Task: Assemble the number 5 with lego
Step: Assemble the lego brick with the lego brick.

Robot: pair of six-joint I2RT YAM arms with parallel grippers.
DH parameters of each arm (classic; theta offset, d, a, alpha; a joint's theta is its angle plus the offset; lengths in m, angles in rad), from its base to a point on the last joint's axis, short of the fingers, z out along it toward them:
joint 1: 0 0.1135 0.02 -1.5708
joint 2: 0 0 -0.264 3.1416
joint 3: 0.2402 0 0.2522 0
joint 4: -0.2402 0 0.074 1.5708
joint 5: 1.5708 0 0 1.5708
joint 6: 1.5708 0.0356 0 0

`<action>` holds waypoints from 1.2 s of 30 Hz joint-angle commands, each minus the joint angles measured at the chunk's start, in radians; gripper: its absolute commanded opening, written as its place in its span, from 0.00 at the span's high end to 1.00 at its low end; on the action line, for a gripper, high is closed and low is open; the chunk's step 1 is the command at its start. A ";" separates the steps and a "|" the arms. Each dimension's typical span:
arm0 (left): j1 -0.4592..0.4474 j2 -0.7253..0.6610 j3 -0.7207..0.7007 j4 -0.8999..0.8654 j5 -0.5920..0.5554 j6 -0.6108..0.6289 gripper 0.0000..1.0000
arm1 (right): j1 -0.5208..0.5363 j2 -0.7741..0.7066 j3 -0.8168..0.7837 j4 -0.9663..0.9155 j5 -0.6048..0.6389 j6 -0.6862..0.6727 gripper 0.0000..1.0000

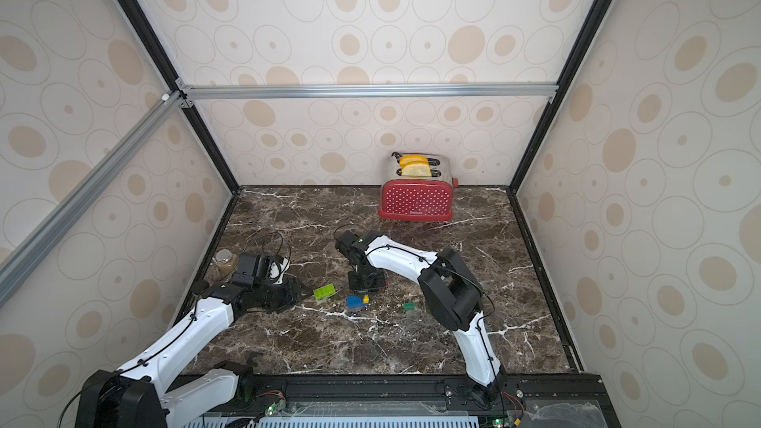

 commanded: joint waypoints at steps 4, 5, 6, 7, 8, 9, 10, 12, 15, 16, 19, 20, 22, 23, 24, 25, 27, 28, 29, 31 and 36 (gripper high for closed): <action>-0.008 -0.011 0.001 0.002 -0.005 0.009 0.49 | 0.013 0.099 -0.037 -0.016 0.092 0.004 0.83; -0.009 -0.011 0.001 0.001 -0.005 0.009 0.49 | 0.012 0.102 -0.045 -0.011 0.094 0.004 0.84; -0.008 -0.013 0.001 0.000 -0.006 0.009 0.49 | 0.015 0.107 -0.054 -0.009 0.097 0.005 0.84; -0.008 -0.012 0.001 0.000 -0.005 0.009 0.49 | 0.013 0.114 -0.061 -0.007 0.098 0.007 0.84; -0.008 -0.011 0.001 0.000 -0.005 0.008 0.49 | 0.016 0.118 -0.067 -0.004 0.100 0.006 0.85; -0.009 -0.011 0.001 -0.001 -0.007 0.009 0.49 | 0.018 0.123 -0.074 0.001 0.103 0.007 0.85; -0.010 -0.014 0.001 -0.001 -0.007 0.009 0.49 | 0.021 0.127 -0.080 0.006 0.106 0.009 0.86; -0.011 -0.013 0.001 -0.002 -0.010 0.007 0.49 | 0.022 0.139 -0.088 0.013 0.111 0.011 0.86; -0.014 -0.011 0.001 -0.004 -0.012 0.008 0.49 | 0.022 0.155 -0.097 0.022 0.104 0.011 0.86; -0.014 -0.012 0.003 -0.006 -0.014 0.009 0.49 | 0.021 0.157 -0.097 0.021 0.109 0.012 0.87; -0.014 -0.013 0.006 -0.012 -0.020 0.010 0.49 | 0.019 0.145 -0.098 0.005 0.147 0.009 0.87; -0.014 -0.014 0.005 -0.013 -0.022 0.010 0.49 | 0.015 0.134 -0.102 0.002 0.158 0.007 0.87; -0.014 -0.018 0.008 -0.017 -0.027 0.010 0.49 | -0.001 0.108 -0.116 -0.001 0.176 0.006 0.87; -0.014 -0.019 0.008 -0.018 -0.029 0.009 0.49 | -0.009 0.090 -0.122 -0.006 0.191 0.004 0.87; -0.014 -0.019 0.008 -0.019 -0.031 0.010 0.49 | -0.016 0.073 -0.125 -0.012 0.207 0.002 0.87; -0.014 -0.019 0.008 -0.019 -0.033 0.009 0.49 | -0.020 0.061 -0.126 -0.020 0.221 -0.002 0.87; -0.014 -0.019 0.008 -0.021 -0.036 0.010 0.49 | -0.021 0.043 -0.122 -0.030 0.248 -0.011 0.87; -0.014 -0.018 0.007 -0.021 -0.038 0.009 0.49 | -0.021 0.043 -0.119 -0.031 0.250 -0.015 0.87; -0.014 -0.019 0.008 -0.021 -0.039 0.010 0.49 | -0.022 0.046 -0.119 -0.029 0.248 -0.016 0.87; -0.014 -0.018 0.008 -0.022 -0.042 0.009 0.49 | -0.019 0.065 -0.115 -0.028 0.242 -0.017 0.87; -0.014 -0.015 0.008 -0.024 -0.043 0.009 0.49 | -0.012 0.101 -0.135 0.009 0.198 -0.017 0.87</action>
